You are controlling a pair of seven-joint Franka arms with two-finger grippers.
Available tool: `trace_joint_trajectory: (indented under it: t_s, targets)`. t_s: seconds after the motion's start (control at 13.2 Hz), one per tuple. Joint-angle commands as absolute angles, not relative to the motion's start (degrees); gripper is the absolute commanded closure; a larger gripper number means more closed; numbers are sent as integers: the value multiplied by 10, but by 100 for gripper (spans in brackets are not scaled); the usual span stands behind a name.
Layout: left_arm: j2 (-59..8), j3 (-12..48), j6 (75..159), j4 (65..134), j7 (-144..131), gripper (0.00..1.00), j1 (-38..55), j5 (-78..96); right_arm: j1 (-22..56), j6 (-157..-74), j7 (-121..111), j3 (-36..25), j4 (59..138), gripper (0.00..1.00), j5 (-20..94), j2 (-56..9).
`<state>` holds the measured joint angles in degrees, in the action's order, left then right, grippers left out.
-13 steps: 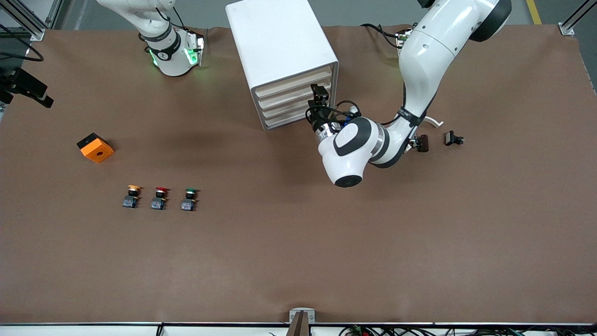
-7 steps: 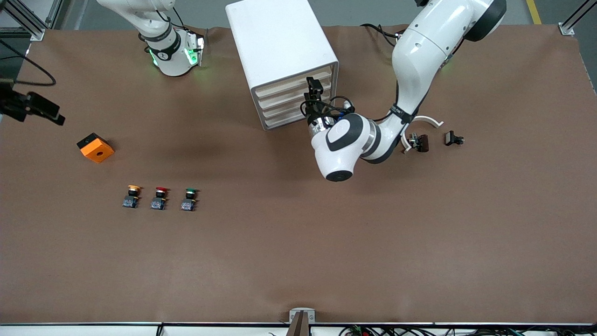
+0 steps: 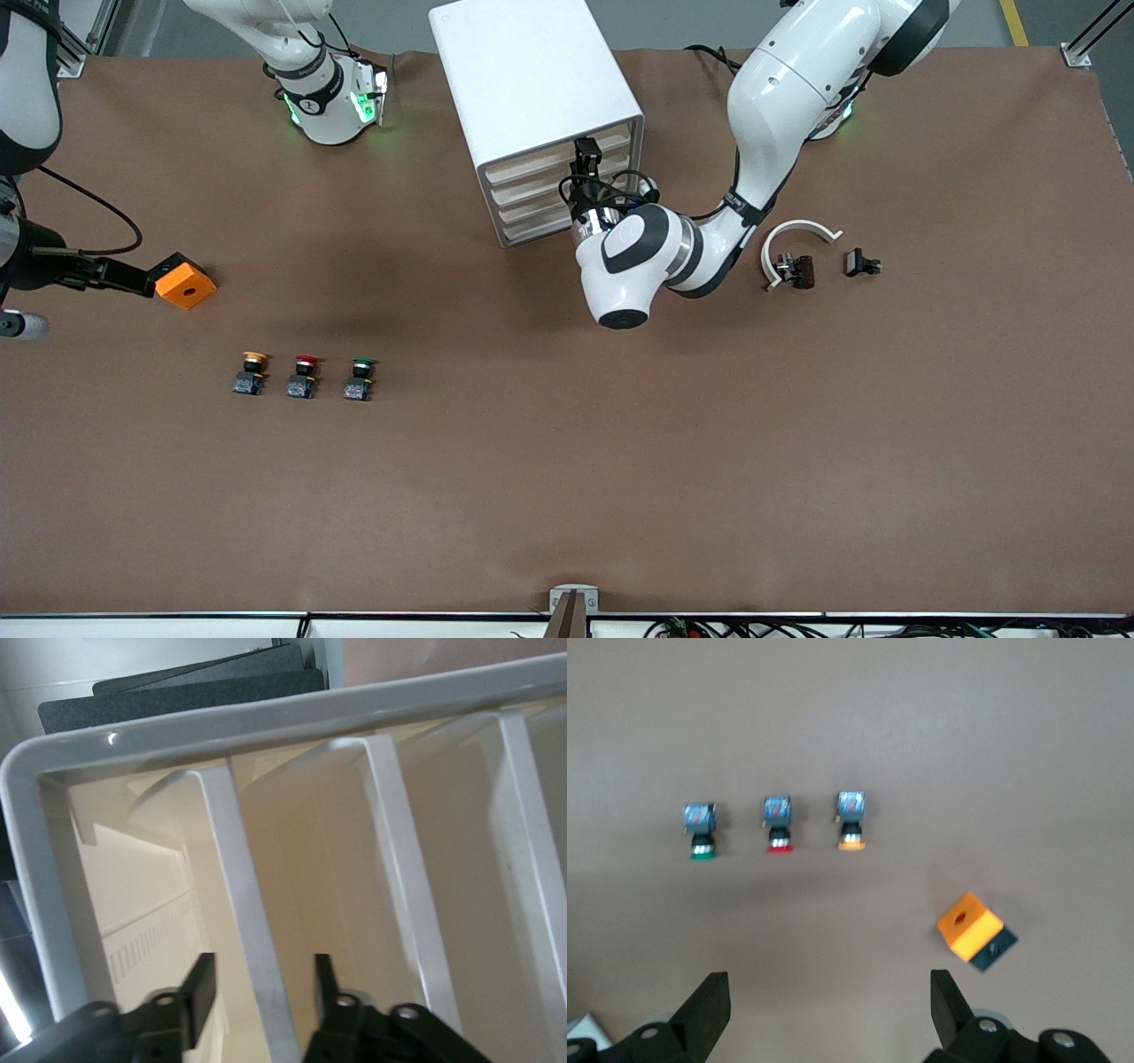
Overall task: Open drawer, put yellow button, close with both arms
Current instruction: 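Grasp the drawer handle with the left gripper while the right gripper reaches the buttons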
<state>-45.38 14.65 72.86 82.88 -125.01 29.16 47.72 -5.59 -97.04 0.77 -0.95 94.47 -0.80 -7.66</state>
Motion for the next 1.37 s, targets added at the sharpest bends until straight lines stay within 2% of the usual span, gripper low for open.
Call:
trace_joint_trajectory:
  t_s: [0.0,0.08,0.3,0.46,0.91,1.29]
  targets:
    - [-456,147,724,831,-1262,78,301,493,-65,-1074,3,-4,1020,0,-17,-72]
    - [-458,147,724,831,-1262,82,299,492,-65,-1124,4,-4,1047,0,-18,-76]
    - [-466,143,726,830,-1262,83,296,492,-72,-1277,7,-3,1123,0,-18,-125]
    - [-468,141,726,828,-1262,83,294,490,-83,-1350,7,-3,1136,0,-18,-171]
    - [-470,127,728,825,-1263,83,277,490,-88,-1459,6,-3,1132,0,-16,-258]
    - [-472,115,737,815,-1260,82,246,490,-93,-1477,7,-2,1132,0,-13,-292]
